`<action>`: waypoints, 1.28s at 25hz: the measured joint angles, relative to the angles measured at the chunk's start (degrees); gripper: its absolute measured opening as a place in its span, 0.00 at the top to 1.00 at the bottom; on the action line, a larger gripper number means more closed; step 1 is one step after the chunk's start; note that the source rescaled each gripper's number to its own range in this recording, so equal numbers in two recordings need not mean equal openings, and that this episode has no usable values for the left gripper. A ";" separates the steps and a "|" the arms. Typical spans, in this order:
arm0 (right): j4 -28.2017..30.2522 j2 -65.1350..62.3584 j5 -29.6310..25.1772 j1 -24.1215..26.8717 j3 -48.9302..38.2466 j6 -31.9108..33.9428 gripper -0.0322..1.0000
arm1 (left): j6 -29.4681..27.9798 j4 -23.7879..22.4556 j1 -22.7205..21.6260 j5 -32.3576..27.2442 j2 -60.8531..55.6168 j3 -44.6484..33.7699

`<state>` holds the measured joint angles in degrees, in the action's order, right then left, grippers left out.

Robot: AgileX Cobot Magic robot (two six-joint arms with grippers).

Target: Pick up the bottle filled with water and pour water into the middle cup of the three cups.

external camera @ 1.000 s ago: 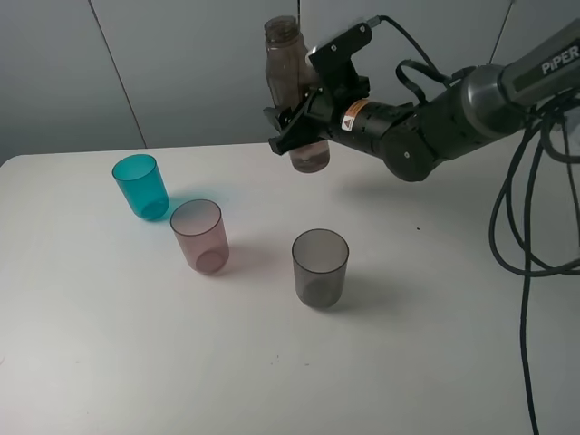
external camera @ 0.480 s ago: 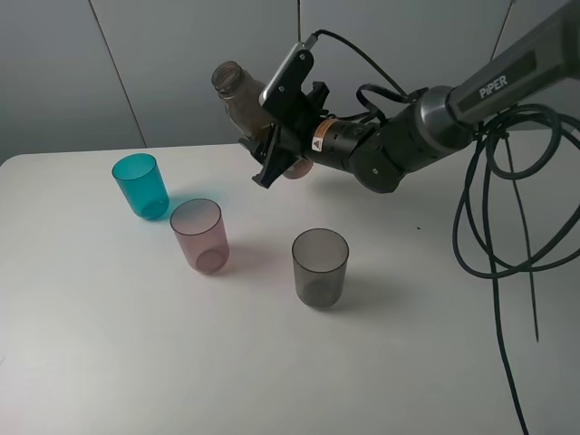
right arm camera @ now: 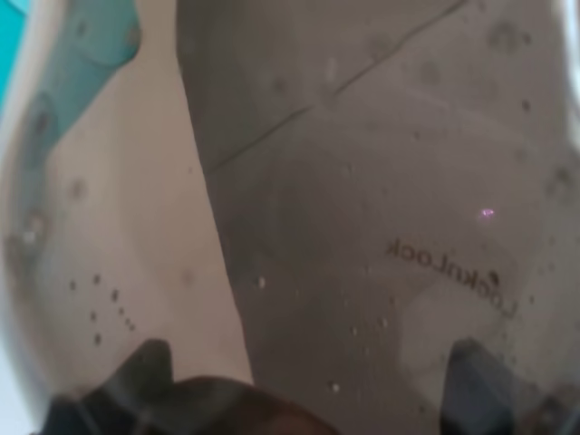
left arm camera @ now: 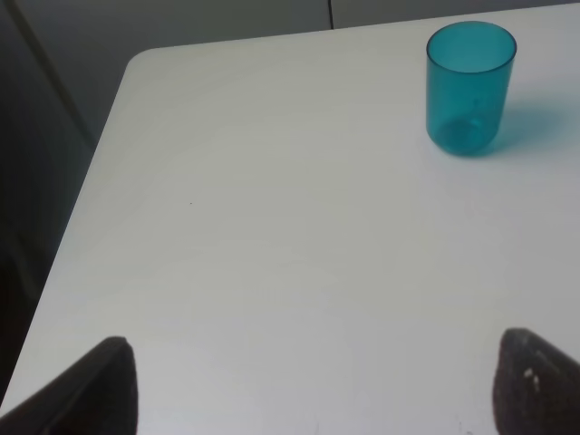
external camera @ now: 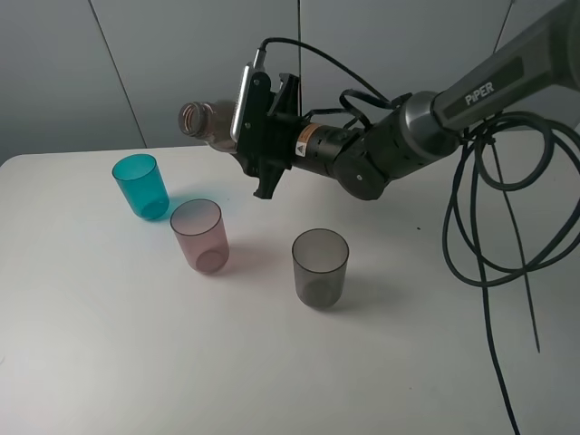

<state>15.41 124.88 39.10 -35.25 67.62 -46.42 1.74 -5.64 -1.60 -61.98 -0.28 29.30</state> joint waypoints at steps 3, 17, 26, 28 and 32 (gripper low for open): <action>-1.26 0.00 0.00 -0.20 0.00 -5.80 0.96 | 0.00 0.00 0.00 0.00 0.00 0.00; -2.87 0.00 0.00 -0.33 0.00 -25.51 0.96 | 0.00 0.00 0.00 0.00 0.00 0.00; -2.87 0.00 0.00 -0.33 0.00 -31.68 0.96 | 0.00 0.00 0.00 0.00 0.00 0.00; -2.87 0.00 0.00 -0.33 0.00 -32.79 0.96 | 0.00 0.00 0.00 0.00 0.00 0.00; -2.87 0.00 0.00 -0.33 0.00 -34.54 0.96 | 0.00 0.00 0.00 0.00 0.00 0.00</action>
<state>12.54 124.88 39.10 -35.58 67.62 -80.95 1.74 -5.64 -1.60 -61.98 -0.28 29.30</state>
